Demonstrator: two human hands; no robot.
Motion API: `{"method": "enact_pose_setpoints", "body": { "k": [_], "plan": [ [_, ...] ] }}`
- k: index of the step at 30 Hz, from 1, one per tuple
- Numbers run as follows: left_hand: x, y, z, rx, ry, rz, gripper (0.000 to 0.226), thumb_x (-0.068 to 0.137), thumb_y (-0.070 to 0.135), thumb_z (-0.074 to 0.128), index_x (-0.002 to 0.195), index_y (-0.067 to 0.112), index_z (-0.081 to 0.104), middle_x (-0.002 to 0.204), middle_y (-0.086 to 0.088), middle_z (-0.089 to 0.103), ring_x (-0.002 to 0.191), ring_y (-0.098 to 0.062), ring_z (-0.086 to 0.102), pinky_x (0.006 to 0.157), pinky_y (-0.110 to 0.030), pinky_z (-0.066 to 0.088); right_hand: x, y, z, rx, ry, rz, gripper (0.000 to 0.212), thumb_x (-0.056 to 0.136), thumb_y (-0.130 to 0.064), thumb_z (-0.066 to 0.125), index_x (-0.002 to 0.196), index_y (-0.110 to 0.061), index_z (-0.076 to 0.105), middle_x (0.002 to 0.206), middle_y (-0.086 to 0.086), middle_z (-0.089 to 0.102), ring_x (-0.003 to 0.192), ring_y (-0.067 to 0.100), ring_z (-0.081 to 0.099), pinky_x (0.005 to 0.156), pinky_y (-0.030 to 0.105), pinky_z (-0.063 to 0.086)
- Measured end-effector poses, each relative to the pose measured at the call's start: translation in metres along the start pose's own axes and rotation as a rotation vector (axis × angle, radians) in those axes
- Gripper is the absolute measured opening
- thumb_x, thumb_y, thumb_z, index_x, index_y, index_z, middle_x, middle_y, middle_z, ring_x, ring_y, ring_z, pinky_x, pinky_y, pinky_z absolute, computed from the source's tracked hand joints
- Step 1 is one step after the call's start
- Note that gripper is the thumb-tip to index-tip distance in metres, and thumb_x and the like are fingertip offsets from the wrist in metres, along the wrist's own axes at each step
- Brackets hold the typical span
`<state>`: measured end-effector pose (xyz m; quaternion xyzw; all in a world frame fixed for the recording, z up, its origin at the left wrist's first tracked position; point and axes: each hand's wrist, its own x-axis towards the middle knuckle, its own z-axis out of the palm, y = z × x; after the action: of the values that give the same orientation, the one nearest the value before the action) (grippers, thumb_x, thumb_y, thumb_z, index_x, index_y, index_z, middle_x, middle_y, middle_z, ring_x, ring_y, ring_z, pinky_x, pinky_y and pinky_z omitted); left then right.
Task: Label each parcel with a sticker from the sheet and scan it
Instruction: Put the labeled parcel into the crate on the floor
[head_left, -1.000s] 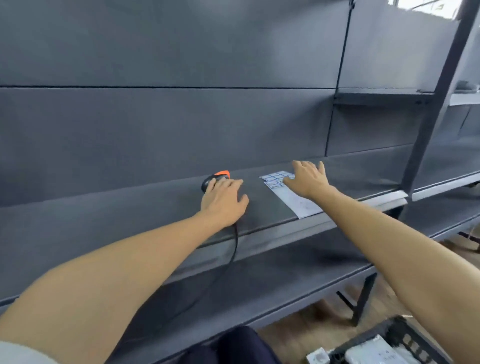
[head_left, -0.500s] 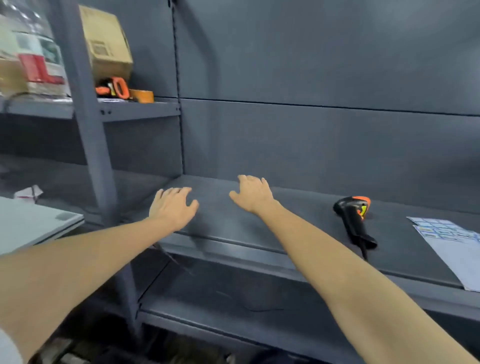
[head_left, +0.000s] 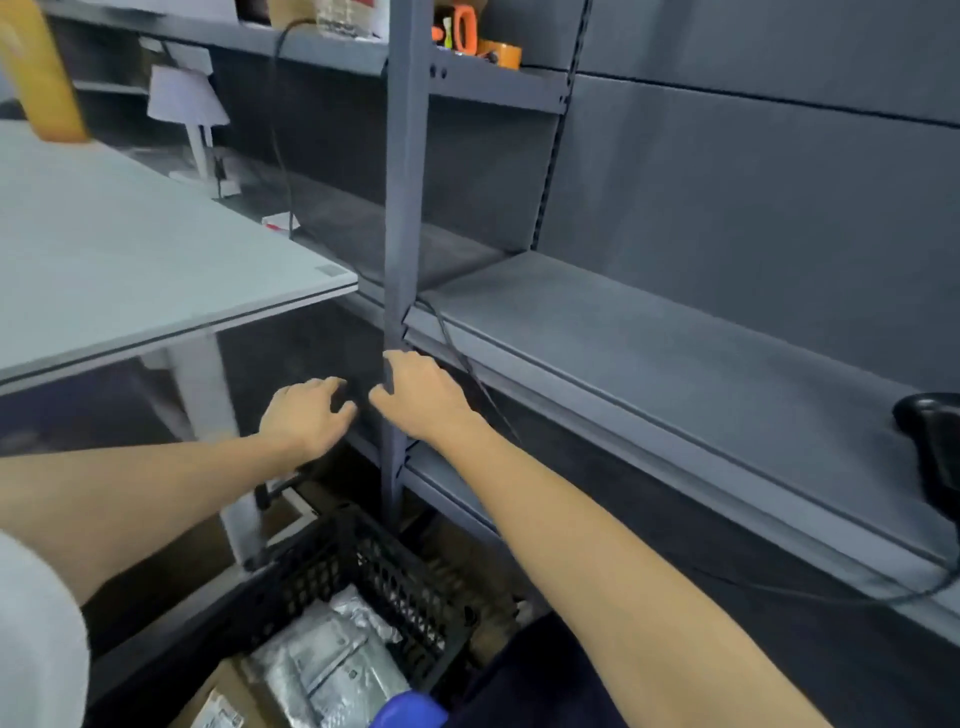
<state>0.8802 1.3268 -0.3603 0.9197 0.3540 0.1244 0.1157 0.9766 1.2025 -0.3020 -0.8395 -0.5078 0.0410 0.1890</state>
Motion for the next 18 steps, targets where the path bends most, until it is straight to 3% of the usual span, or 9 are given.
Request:
{"method": "enact_pose_setpoints", "body": {
  "k": [6,10,18],
  "plan": [
    [-0.050,-0.063,0.088,-0.029,-0.228,-0.201,0.046,0.096,0.038,0.041,0.137,0.017,0.045,0.135,-0.012,0.053,0.122,-0.031,0.049,0.097,-0.035,0.040,-0.013,0.027,0.094,-0.031,-0.261,0.087,0.051,0.096,-0.032,0.045,0.140,-0.010,0.037,0.136,0.014,0.046,0.121,0.034,0.046,0.090,0.041,0.042],
    [-0.081,-0.089,0.141,-0.057,-0.389,-0.343,0.050,0.097,0.042,0.040,0.141,0.020,0.039,0.140,-0.014,0.049,0.126,-0.033,0.047,0.098,-0.036,0.040,-0.025,0.048,0.151,-0.048,-0.428,0.155,0.052,0.097,-0.033,0.043,0.142,-0.010,0.035,0.140,0.013,0.044,0.125,0.033,0.043,0.096,0.041,0.042],
    [-0.148,-0.114,0.235,-0.132,-0.607,-0.458,0.049,0.097,0.041,0.040,0.142,0.021,0.039,0.144,-0.012,0.045,0.129,-0.031,0.044,0.104,-0.037,0.033,-0.053,0.069,0.248,-0.059,-0.642,0.246,0.048,0.095,-0.033,0.047,0.136,-0.009,0.042,0.136,0.014,0.047,0.125,0.032,0.045,0.100,0.040,0.041]
  ]
}}
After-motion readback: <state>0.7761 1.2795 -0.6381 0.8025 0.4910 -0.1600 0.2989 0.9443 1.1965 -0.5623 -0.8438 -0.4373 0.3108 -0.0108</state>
